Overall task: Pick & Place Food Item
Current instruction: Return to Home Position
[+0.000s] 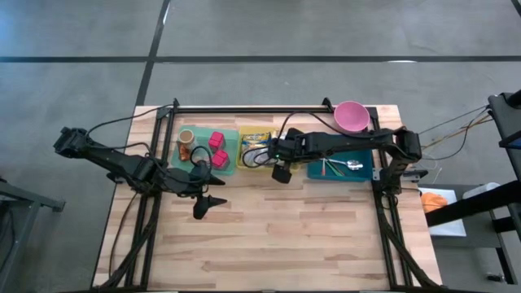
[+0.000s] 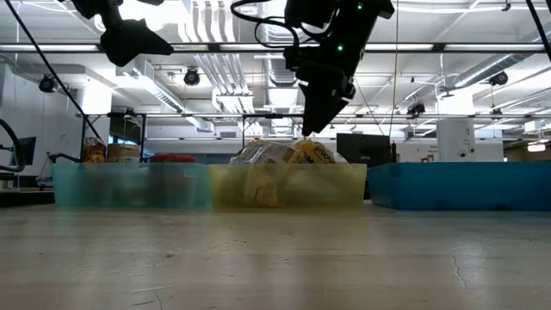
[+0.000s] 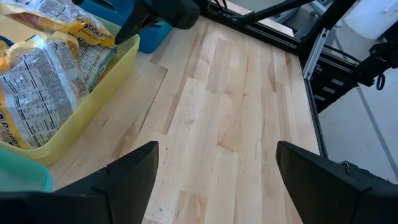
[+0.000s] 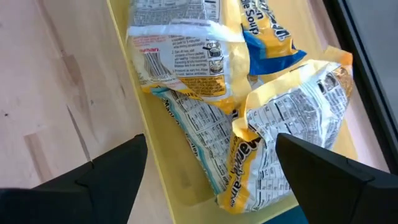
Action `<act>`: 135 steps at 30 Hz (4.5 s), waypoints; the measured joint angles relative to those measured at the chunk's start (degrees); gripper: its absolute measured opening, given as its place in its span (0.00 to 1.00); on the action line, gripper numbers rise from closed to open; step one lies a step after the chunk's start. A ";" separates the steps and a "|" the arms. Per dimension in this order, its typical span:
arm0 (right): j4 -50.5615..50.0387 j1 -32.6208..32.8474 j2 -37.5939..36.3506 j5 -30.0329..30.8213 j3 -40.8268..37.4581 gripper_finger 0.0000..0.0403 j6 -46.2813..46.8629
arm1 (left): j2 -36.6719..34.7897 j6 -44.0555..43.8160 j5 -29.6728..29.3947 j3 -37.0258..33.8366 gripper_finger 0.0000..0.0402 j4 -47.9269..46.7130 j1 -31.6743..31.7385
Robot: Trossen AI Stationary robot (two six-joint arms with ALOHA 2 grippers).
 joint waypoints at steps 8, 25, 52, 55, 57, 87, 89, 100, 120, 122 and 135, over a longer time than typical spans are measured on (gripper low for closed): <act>1.01 3.19 -4.05 -1.05 -0.35 0.87 -0.53 | -0.73 6.84 0.00 2.73 0.83 0.04 0.07; 24.22 17.45 -34.38 -0.54 -21.84 0.87 -0.15 | -13.94 16.35 2.64 -1.78 0.83 7.28 -0.31; 64.23 4.54 -56.36 -43.18 -54.78 0.87 0.06 | -17.92 25.36 36.27 -16.71 0.83 19.36 27.30; 64.08 4.68 -56.97 -40.57 -55.95 0.87 -1.71 | -19.69 26.32 36.85 -19.16 0.83 19.44 27.09; 63.88 4.56 -57.74 -36.31 -57.45 0.87 -1.77 | -21.12 26.29 36.43 -21.90 0.83 21.84 26.91; 65.37 5.10 -81.70 -30.02 -79.53 0.87 -11.05 | -30.43 22.85 29.67 -37.43 0.83 26.91 26.69; 64.81 5.10 -81.76 -29.97 -79.54 0.87 -11.19 | -30.43 22.86 27.95 -37.87 0.83 26.17 26.58; 64.41 5.10 -81.48 -23.84 -79.84 0.87 -12.43 | -30.52 23.54 20.50 -39.47 0.83 24.24 26.60; 63.90 5.10 -81.22 -22.39 -80.61 0.87 -9.57 | -30.30 25.22 19.23 -41.66 0.83 23.66 26.60; 63.71 5.10 -81.13 -22.37 -80.61 0.87 -7.49 | -30.30 24.11 19.23 -41.66 0.83 23.67 26.60; 63.73 5.10 -81.22 -22.43 -80.61 0.87 -6.01 | -30.30 23.93 19.23 -41.70 0.83 20.72 26.60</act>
